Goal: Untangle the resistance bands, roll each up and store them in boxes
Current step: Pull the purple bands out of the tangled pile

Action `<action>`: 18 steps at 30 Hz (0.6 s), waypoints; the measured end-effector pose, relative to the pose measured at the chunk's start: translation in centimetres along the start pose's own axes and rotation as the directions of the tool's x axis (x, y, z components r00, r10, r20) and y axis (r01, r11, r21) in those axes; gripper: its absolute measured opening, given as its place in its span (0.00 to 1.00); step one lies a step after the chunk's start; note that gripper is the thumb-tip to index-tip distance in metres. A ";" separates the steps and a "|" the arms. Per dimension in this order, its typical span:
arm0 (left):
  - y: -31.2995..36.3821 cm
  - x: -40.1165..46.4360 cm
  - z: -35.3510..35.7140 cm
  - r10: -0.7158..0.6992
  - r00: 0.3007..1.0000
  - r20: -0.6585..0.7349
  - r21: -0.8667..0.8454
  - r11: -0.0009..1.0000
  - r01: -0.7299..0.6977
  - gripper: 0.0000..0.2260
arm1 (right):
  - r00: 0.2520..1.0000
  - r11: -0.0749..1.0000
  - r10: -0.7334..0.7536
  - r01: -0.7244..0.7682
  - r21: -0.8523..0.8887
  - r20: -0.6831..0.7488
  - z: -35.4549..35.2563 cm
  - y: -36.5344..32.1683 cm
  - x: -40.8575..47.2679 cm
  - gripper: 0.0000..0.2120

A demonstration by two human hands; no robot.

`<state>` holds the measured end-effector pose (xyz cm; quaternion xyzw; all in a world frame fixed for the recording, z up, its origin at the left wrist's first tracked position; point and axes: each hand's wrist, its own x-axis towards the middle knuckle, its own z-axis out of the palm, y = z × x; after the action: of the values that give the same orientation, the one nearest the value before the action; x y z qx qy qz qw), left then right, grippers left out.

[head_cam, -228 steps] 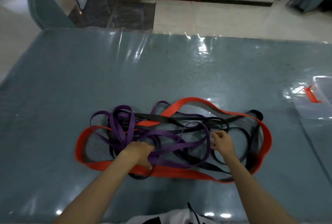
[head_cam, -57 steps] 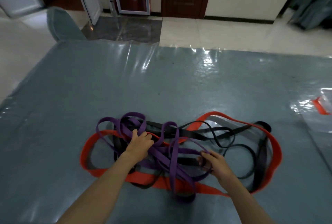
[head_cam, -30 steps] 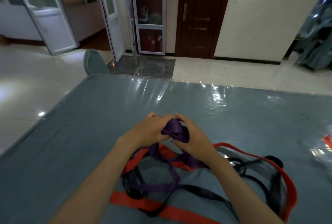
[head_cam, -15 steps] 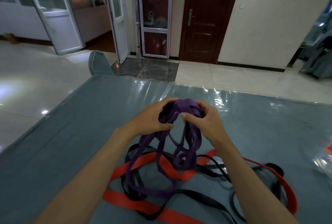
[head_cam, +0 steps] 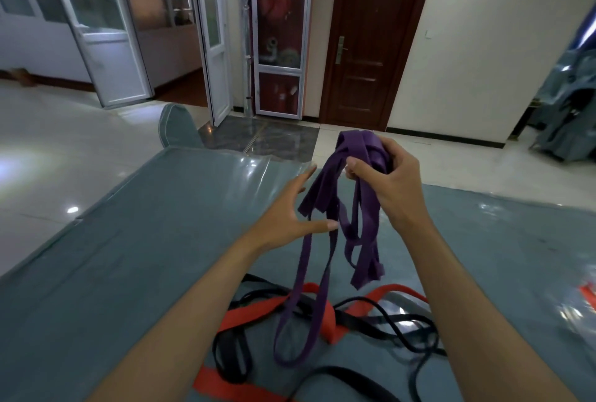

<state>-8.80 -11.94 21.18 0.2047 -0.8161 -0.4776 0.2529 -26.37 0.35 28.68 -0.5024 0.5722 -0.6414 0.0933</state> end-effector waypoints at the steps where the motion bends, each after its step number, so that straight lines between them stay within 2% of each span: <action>1: 0.6 0.6 0.2 0.021 1.000 0.001 -0.004 1.000 -0.021 0.54 | 1.000 1.000 -0.018 0.018 -0.005 -0.012 -0.1 -0.4 0.5 0.21; 5: 3.1 2.7 1.7 0.095 0.995 0.034 -0.093 0.991 -0.092 0.57 | 0.995 0.996 -0.081 0.079 -0.034 -0.050 -0.4 -2.3 2.5 0.24; 10: 4.8 5.3 3.8 0.154 0.987 -0.049 -0.215 0.963 -0.161 0.58 | 0.988 0.994 -0.111 0.108 -0.025 -0.104 -0.7 -3.1 3.6 0.25; 11: 5.1 5.9 4.3 0.157 0.985 -0.068 -0.236 0.957 -0.169 0.56 | 0.987 0.994 -0.108 0.107 -0.022 -0.114 -0.7 -3.0 3.6 0.25; 14: 6.2 7.2 6.3 0.145 0.978 -0.153 -0.259 0.949 -0.181 0.40 | 0.983 0.996 -0.085 0.082 -0.025 -0.163 -1.4 -2.6 3.2 0.24; 16: 5.7 8.2 7.6 0.150 0.970 -0.194 -0.202 0.961 -0.189 0.45 | 0.976 0.997 -0.074 0.070 -0.025 -0.205 -2.4 -2.2 3.1 0.24; 18: 5.5 8.8 9.0 0.123 0.976 -0.178 -0.276 0.946 -0.169 0.47 | 0.969 0.998 -0.063 0.055 -0.039 -0.240 -4.1 -2.0 2.9 0.25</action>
<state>-21.75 -8.38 24.22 0.1414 -0.7278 -0.5540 0.3788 -29.89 1.62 32.54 -0.4390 0.5745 -0.6908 -0.0042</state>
